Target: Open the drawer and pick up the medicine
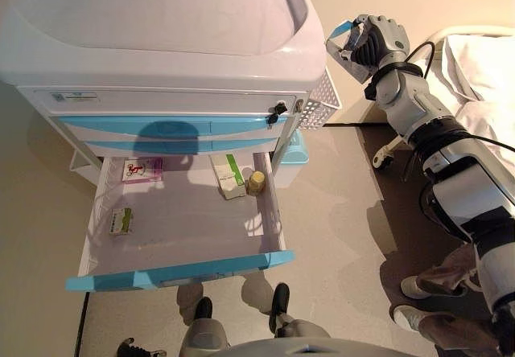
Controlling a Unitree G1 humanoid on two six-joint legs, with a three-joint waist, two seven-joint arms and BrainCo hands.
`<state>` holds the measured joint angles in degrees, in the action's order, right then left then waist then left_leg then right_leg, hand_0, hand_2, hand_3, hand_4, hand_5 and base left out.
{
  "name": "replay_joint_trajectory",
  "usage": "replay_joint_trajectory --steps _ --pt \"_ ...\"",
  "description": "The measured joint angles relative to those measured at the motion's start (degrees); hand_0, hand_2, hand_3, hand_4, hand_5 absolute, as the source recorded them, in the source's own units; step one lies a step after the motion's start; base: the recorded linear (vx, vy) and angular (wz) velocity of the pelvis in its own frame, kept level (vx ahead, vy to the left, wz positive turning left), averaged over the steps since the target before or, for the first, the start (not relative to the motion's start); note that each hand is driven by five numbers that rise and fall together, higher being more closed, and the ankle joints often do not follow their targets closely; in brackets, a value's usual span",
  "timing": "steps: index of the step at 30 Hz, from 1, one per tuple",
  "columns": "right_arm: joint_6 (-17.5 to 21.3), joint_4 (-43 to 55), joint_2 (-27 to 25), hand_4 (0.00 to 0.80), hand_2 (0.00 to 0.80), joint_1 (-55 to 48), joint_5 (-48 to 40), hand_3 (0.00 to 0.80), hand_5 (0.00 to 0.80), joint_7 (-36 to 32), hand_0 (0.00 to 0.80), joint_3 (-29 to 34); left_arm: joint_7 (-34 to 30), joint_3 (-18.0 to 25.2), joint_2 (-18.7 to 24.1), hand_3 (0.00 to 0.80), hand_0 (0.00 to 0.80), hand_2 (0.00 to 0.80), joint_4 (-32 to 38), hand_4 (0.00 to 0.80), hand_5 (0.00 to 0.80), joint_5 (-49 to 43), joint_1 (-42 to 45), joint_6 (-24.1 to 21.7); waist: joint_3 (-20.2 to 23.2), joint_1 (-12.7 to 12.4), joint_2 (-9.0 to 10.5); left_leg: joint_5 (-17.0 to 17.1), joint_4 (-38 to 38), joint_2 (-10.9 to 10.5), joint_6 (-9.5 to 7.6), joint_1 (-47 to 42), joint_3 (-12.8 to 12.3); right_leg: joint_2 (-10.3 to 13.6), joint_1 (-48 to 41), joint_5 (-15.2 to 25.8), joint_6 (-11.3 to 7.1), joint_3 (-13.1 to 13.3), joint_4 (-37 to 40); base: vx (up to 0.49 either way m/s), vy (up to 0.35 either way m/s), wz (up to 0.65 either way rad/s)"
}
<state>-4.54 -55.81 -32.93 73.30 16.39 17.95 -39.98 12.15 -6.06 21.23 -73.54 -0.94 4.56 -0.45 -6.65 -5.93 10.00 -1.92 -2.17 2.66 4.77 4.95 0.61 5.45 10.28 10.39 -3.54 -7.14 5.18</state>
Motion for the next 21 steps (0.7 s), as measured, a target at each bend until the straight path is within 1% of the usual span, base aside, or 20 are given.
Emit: replay_joint_trajectory --steps 1,3,8,14,21 --pt "-0.15 -0.62 0.20 0.800 0.800 0.87 0.01 0.800 0.800 -0.05 0.800 -1.26 0.04 -0.01 0.01 0.000 0.000 0.000 -0.02 0.000 0.000 0.00 -0.01 0.00 0.03 -0.05 0.07 -0.14 -0.28 0.09 0.14 0.62 0.29 -0.11 0.01 -0.01 0.01 -0.08 0.00 0.000 0.000 0.00" --pt "-0.46 -0.82 0.23 0.800 0.800 1.04 0.45 0.800 0.800 -0.06 0.800 -1.35 0.15 -0.03 0.06 0.000 0.000 0.000 -0.01 0.000 0.000 0.00 -0.14 -0.01 0.13 -0.15 0.34 -0.35 -0.59 0.18 0.32 0.80 1.35 -0.25 0.03 -0.08 0.12 -0.25 0.00 0.000 0.000 0.00" --pt "-0.79 -1.29 0.19 0.800 0.800 1.07 0.46 0.800 0.800 -0.07 0.800 -1.43 0.15 -0.05 0.04 0.000 0.000 0.000 -0.03 0.000 0.000 0.00 -0.14 0.00 0.21 -0.31 0.93 -0.42 -0.92 0.25 0.43 1.02 1.73 -0.34 0.03 -0.09 0.13 -0.42 0.00 0.000 0.000 0.00" --pt "-0.95 -3.24 0.20 0.800 0.800 2.12 1.29 0.800 0.800 0.14 0.800 -1.47 0.18 -0.04 0.06 0.000 0.000 0.000 -0.02 0.000 0.000 0.00 -0.31 0.03 0.25 -0.49 0.98 -0.49 -1.69 0.27 0.56 1.71 2.63 -0.36 0.04 -0.06 0.17 -1.29 0.00 0.012 -0.004 0.07" --pt "-1.33 -5.61 0.29 0.800 0.800 3.41 2.24 0.800 0.800 0.26 0.800 -1.52 0.28 -0.05 0.08 0.000 0.000 0.000 0.01 0.000 0.000 0.01 -0.36 0.05 0.41 -1.15 1.16 -0.56 -2.30 0.26 0.65 1.80 2.74 -0.35 0.04 0.10 0.37 -1.33 0.00 0.000 0.000 0.00"
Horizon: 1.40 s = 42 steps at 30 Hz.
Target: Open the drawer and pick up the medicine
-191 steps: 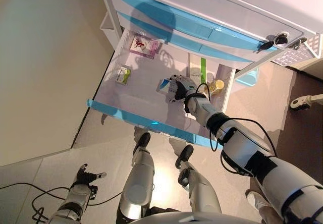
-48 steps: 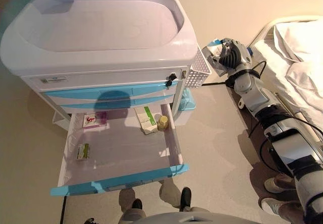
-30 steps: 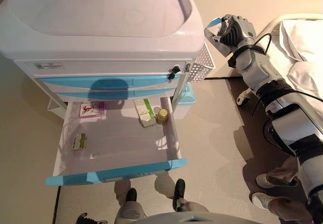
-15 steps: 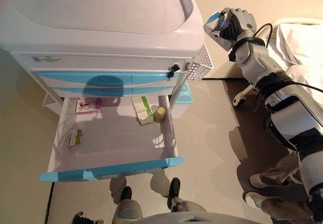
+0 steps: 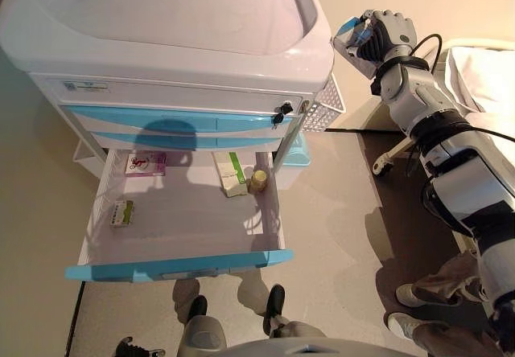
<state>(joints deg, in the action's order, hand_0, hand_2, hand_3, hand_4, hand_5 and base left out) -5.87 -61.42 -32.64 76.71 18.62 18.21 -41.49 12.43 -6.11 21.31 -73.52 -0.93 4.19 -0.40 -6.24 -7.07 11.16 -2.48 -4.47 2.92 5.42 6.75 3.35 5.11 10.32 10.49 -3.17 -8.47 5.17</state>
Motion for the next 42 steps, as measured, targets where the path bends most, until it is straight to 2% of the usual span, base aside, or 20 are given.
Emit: replay_joint_trajectory --steps 3,6,10,18,30,42 --pt "-0.04 -0.15 0.02 0.800 0.800 0.30 -0.02 0.800 0.800 0.20 0.800 0.00 0.01 0.00 0.01 0.000 0.000 0.000 -0.02 0.000 0.000 0.00 0.02 0.02 0.27 -0.07 0.18 -0.01 -0.16 -0.01 0.02 0.07 0.01 0.01 0.00 0.07 0.11 -0.01 0.00 0.000 0.000 0.00" --pt "1.45 0.38 2.29 0.800 0.800 0.96 -0.05 0.800 0.800 0.29 0.800 0.01 0.03 -0.02 0.04 0.000 0.000 0.000 0.07 0.000 0.000 0.00 -0.08 0.03 1.42 -0.31 0.18 -0.01 -0.33 -0.11 0.01 0.31 0.12 0.08 0.03 0.07 0.13 -0.11 0.00 -0.001 -0.002 0.05" --pt "2.60 0.52 4.60 0.800 0.800 1.78 -0.17 0.800 0.800 0.37 0.800 0.11 0.04 -1.21 0.49 0.000 0.000 0.000 0.22 0.000 0.000 0.00 -0.22 0.06 2.61 -1.92 0.74 0.04 -0.57 -0.43 -0.08 0.90 0.35 0.34 0.40 0.08 0.14 -0.14 0.01 0.003 -0.009 0.05" --pt "3.11 0.76 4.72 0.800 0.800 3.18 -0.32 0.800 0.800 0.54 0.800 0.20 0.04 -1.69 0.89 0.000 0.000 0.000 0.25 0.000 0.000 0.01 0.25 0.14 2.80 -1.92 0.75 0.34 -0.49 -1.23 -0.55 0.95 0.64 1.10 0.28 0.17 -0.01 -0.15 0.01 0.002 0.000 0.03" --pt "3.36 2.93 5.00 0.800 0.800 3.84 -0.82 0.800 0.800 1.08 0.800 0.17 0.04 -1.93 1.20 0.000 0.000 0.000 0.24 0.000 0.000 0.03 -0.04 0.14 2.93 -1.94 0.58 0.33 -0.36 -1.22 -0.57 0.94 0.59 1.08 0.36 0.18 -0.02 -0.12 0.01 0.000 0.000 0.00" --pt "3.91 2.70 6.04 0.800 0.800 4.48 -0.90 0.800 0.800 0.91 0.800 -4.09 0.04 -2.79 1.49 0.000 0.000 0.000 0.05 0.000 0.000 0.58 0.08 0.05 3.21 -2.48 1.18 0.33 -1.38 -1.23 -0.51 3.95 1.93 1.06 2.08 0.21 -0.07 -1.19 0.01 -0.013 -0.007 0.05"
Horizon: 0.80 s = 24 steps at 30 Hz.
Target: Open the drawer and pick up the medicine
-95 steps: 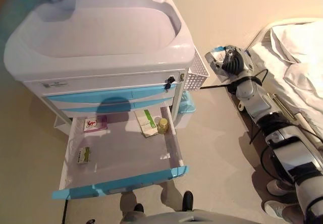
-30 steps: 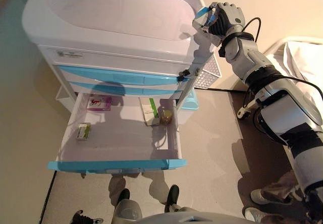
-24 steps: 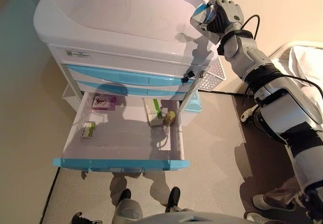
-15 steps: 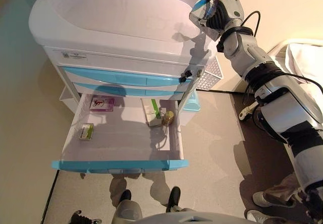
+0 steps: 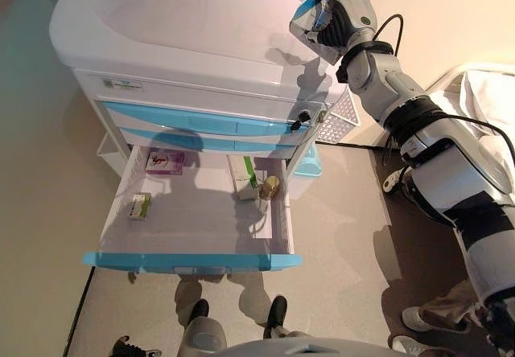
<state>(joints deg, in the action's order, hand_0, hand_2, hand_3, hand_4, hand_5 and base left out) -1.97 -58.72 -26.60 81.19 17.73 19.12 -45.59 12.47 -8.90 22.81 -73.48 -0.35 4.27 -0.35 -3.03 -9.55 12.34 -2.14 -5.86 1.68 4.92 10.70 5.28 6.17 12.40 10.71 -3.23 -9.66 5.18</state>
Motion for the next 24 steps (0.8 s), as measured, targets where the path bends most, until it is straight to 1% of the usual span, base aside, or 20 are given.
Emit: replay_joint_trajectory --steps 4,7,13,22,24 --pt "0.64 0.02 0.12 0.800 0.800 0.31 -0.12 0.800 0.800 -0.12 0.800 -0.21 0.00 -0.20 0.42 0.000 0.000 0.000 -0.03 0.000 0.000 0.06 0.08 -0.13 -0.69 -1.03 0.49 -0.05 0.02 -0.04 0.03 0.24 0.30 0.05 0.12 -0.07 0.00 -0.27 0.00 -0.014 0.004 0.03" --pt "0.79 0.01 0.11 0.800 0.800 1.39 -0.35 0.800 0.800 -0.40 0.800 -0.22 -0.01 -1.07 1.14 0.000 0.000 0.000 0.07 0.000 0.000 0.77 -0.51 -0.21 -1.55 -0.86 1.17 -0.05 -0.80 -0.12 0.06 2.14 0.78 0.06 1.38 -0.03 -0.04 -0.34 0.01 -0.009 0.004 0.07" --pt "1.56 -0.59 0.14 0.800 0.800 4.53 -0.43 0.800 0.800 -1.04 0.800 -0.58 -0.08 -1.14 1.20 0.000 0.000 0.000 0.22 0.000 0.000 2.35 -0.87 -0.51 -4.58 -1.08 0.72 -0.02 -1.02 -0.19 0.08 3.07 1.36 0.04 1.89 0.02 0.00 -0.47 0.00 -0.001 0.007 0.05" --pt "1.72 -2.70 0.05 0.800 0.800 6.76 -0.40 0.800 0.800 -1.06 0.800 -0.93 -0.22 -1.19 1.12 0.000 0.000 0.000 0.66 0.000 0.000 2.41 -2.89 -1.50 -5.59 -1.44 -0.26 -0.05 -0.82 -0.23 0.11 3.58 2.78 0.05 1.78 -0.18 0.11 -1.83 0.00 0.018 0.011 0.07" --pt "1.75 -2.79 -0.38 0.800 0.800 6.82 -0.36 0.800 0.800 -1.07 0.800 -1.48 -0.45 -1.18 1.07 0.000 0.000 0.000 0.69 0.000 0.000 2.50 -3.11 -1.61 -5.64 -2.16 -0.33 -0.05 -0.85 -0.24 0.11 3.63 2.83 0.08 1.79 -0.20 0.12 -1.92 0.00 0.005 0.007 0.02"
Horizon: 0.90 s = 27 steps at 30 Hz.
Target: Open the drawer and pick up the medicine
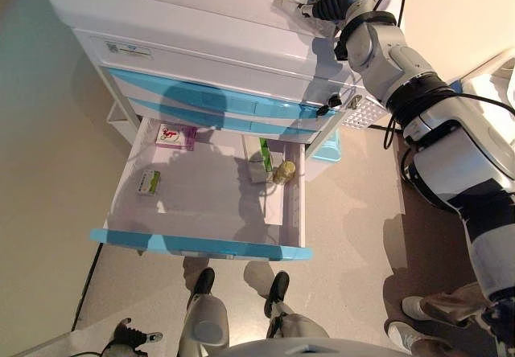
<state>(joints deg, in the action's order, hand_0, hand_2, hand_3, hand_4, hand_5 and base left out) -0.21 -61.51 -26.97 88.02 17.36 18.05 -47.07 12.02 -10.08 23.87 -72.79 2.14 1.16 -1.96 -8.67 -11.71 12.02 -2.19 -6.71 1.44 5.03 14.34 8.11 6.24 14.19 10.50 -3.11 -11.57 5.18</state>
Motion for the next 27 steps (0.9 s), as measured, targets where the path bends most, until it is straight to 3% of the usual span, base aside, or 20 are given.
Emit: replay_joint_trajectory --steps 10,12,13,14,27 --pt "0.25 -0.37 -0.42 0.800 0.800 0.52 0.50 0.800 0.800 -0.02 0.800 -0.89 -0.48 0.01 0.07 0.000 0.000 0.000 -0.06 0.000 0.000 1.30 0.16 -0.01 -0.17 -0.67 -0.23 0.03 -0.06 -0.21 -0.01 0.41 0.84 0.17 -0.03 -0.28 -0.01 -0.67 0.00 0.010 0.007 0.04" --pt "0.26 -0.36 -0.46 0.245 0.245 0.53 0.50 0.245 0.245 -0.02 0.245 -0.88 -0.59 0.01 0.07 0.000 0.000 0.000 -0.05 0.000 0.000 1.30 0.15 -0.02 -0.19 -0.70 -0.27 0.04 -0.04 -0.23 0.00 0.48 1.11 0.17 -0.08 -0.34 0.00 -0.88 0.00 0.006 0.006 0.06" --pt "0.27 -0.36 -0.46 0.094 0.094 0.53 0.50 0.094 0.094 -0.02 0.094 -0.88 -0.66 0.00 0.07 0.000 0.000 0.000 -0.05 0.000 0.000 1.30 0.15 -0.01 -0.20 -0.70 -0.29 0.05 -0.04 -0.24 0.01 0.54 1.28 0.17 -0.11 -0.35 0.02 -1.14 0.00 0.007 0.006 0.05" --pt "0.27 -0.36 -0.46 0.000 0.000 0.53 0.50 0.000 0.000 0.00 0.000 -0.87 -0.68 0.01 0.06 0.000 0.000 0.000 -0.05 0.000 0.000 1.30 0.15 -0.01 -0.20 -0.75 -0.29 0.05 -0.03 -0.24 0.02 0.54 1.32 0.17 -0.12 -0.36 0.03 -1.18 0.00 0.006 0.006 0.04" --pt "0.27 -0.38 -0.68 0.000 0.000 0.56 0.52 0.000 0.000 0.06 0.000 -0.84 -0.79 0.00 0.03 0.000 0.000 0.000 -0.03 0.000 0.000 1.30 0.01 -0.02 -0.32 -1.70 -0.48 0.09 -0.02 -0.30 0.01 0.53 1.47 0.24 -0.20 -0.32 0.12 -1.35 -0.01 0.000 0.000 0.00"
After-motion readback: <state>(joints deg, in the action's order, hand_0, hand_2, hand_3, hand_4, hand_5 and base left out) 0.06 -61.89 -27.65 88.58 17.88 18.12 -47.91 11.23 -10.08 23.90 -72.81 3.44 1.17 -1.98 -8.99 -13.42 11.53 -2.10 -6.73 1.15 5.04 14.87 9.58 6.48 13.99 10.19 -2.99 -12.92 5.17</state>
